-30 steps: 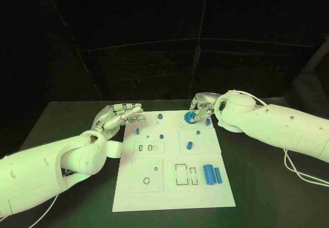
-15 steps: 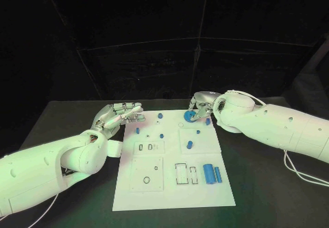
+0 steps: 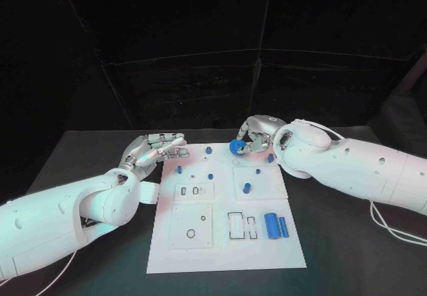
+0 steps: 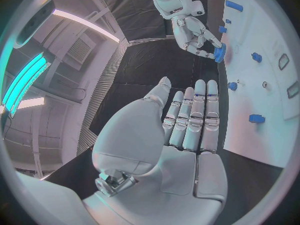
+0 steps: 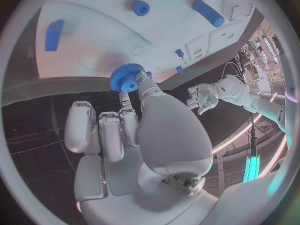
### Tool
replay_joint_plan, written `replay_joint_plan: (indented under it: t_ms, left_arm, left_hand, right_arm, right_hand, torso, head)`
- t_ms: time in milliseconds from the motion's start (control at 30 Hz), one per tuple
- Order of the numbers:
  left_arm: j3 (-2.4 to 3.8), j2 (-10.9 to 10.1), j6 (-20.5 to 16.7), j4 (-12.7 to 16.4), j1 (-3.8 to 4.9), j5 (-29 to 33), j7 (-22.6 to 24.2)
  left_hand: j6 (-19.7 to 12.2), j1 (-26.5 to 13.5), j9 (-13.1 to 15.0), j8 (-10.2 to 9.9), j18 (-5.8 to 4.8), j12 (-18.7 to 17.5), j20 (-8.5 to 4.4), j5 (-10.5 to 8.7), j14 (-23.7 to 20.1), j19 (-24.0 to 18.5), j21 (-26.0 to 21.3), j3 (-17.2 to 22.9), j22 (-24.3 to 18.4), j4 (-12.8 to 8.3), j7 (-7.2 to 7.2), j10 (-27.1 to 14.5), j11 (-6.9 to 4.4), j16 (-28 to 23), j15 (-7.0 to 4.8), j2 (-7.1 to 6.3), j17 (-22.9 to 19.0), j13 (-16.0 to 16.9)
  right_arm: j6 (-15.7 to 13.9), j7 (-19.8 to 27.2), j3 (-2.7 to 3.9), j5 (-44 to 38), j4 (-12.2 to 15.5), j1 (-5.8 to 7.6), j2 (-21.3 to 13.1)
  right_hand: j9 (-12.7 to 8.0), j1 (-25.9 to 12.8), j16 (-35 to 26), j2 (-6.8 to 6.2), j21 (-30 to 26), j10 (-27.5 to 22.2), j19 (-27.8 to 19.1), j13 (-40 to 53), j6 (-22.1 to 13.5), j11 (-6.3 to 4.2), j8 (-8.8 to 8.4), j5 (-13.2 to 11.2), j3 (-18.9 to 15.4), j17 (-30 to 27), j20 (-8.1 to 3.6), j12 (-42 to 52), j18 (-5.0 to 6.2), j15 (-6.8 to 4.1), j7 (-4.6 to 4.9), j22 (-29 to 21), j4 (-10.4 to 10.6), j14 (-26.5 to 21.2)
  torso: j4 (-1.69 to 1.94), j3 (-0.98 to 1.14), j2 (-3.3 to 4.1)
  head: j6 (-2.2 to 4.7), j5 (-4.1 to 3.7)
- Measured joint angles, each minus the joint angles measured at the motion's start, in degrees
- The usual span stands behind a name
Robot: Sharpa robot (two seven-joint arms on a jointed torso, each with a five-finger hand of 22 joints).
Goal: Assemble the parts on the task board
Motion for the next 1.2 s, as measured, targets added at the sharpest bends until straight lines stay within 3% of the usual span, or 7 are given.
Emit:
replay_joint_plan:
  t_ms: [167, 333, 567, 733, 1200]
  left_arm:
    - [0.00, -0.05, -0.01, 0.10, 0.00, 0.00, 0.00]
    - [0.00, -0.17, -0.03, 0.29, 0.00, 0.00, 0.00]
    - [0.00, -0.28, -0.05, 0.47, 0.00, 0.00, 0.00]
    - [0.00, -0.35, -0.06, 0.59, 0.01, 0.00, 0.02]
    - [0.01, -0.38, -0.06, 0.60, 0.02, 0.00, 0.04]
  left_hand:
    - [0.00, 0.00, 0.00, 0.00, 0.00, 0.00, 0.00, 0.00, 0.00, 0.00, 0.00, 0.00, 0.00, 0.00, 0.00, 0.00, 0.00, 0.00, 0.00, 0.00, 0.00, 0.00]
    - [0.00, 0.00, 0.00, 0.00, 0.00, -0.24, 0.00, 0.00, 0.21, 0.00, 0.00, 0.00, -0.09, 0.00, 0.00, 0.00, 0.00, 0.00, 0.21, 0.00, 0.05, 0.00]
    - [0.00, 0.00, 0.00, 0.00, 0.00, -0.24, 0.00, 0.00, 0.21, 0.00, 0.00, 0.00, -0.09, 0.00, 0.00, 0.00, 0.00, 0.00, 0.21, 0.00, 0.04, 0.00]
    - [0.00, 0.00, 0.00, 0.00, 0.00, -0.24, 0.00, 0.00, 0.21, 0.00, 0.00, 0.00, -0.09, 0.00, 0.00, 0.00, 0.00, 0.00, 0.21, 0.00, 0.04, 0.00]
    - [0.00, 0.00, 0.00, 0.00, 0.00, -0.24, 0.00, 0.00, 0.21, 0.00, 0.00, 0.00, -0.08, 0.00, 0.00, 0.00, 0.00, 0.00, 0.21, 0.00, 0.03, 0.00]
  right_arm:
    - [-2.36, -0.44, 0.00, -0.66, 3.03, 0.02, 0.16]
    - [-3.22, -0.98, -0.02, -1.33, 3.56, 0.03, 2.43]
    - [-3.13, -1.23, -2.43, -1.89, 1.53, -0.21, 6.38]
    - [-2.44, -1.25, -3.23, -2.09, -0.27, -1.29, 8.89]
    - [-2.21, -1.30, -3.22, -2.80, -3.73, -1.41, 12.12]
  right_hand:
    - [-0.02, -0.35, 0.00, -0.35, 0.26, 0.12, 0.38, 0.00, 0.21, -0.12, -0.20, 0.37, 0.56, 0.04, -0.19, 0.22, 0.01, 0.00, -0.21, 1.30, 0.21, 0.00]
    - [-0.02, -0.51, 0.00, -0.54, 0.49, 0.21, 0.59, 0.00, 0.23, -0.21, -0.21, 0.37, 0.78, 0.04, 0.01, 0.22, 0.02, 0.00, -0.23, 1.50, 0.18, 0.00]
    - [-0.02, -0.51, 0.00, -0.55, 0.49, 0.20, 0.59, 0.00, 0.22, -0.20, -0.49, 0.60, 1.25, 0.04, 0.01, 0.22, 0.02, 0.00, -0.22, 1.67, 0.31, 0.00]
    - [-0.02, -0.57, 0.00, -0.61, 0.49, 0.20, 0.59, 0.00, 0.20, -0.20, -0.59, 0.60, 1.52, 0.04, 0.01, 0.22, 0.02, 0.01, -0.21, 1.67, 0.14, 0.00]
    - [-0.01, -1.35, 0.00, -0.92, 0.48, 0.20, 0.59, 0.00, 0.14, -0.20, -1.15, 0.82, 2.05, 0.03, 0.01, 0.22, 0.03, 0.01, -0.23, 1.77, 0.32, 0.00]
  torso:
    - [0.00, -0.03, -0.01]
    - [0.06, -0.05, 0.01]
    - [0.09, -0.07, 0.01]
    - [0.09, -0.07, 0.02]
    - [0.02, 0.03, 0.03]
  head:
    - [0.06, 0.13]
    - [0.02, 0.30]
    - [-0.18, 0.55]
    - [-0.10, 0.68]
    - [-0.25, 0.90]
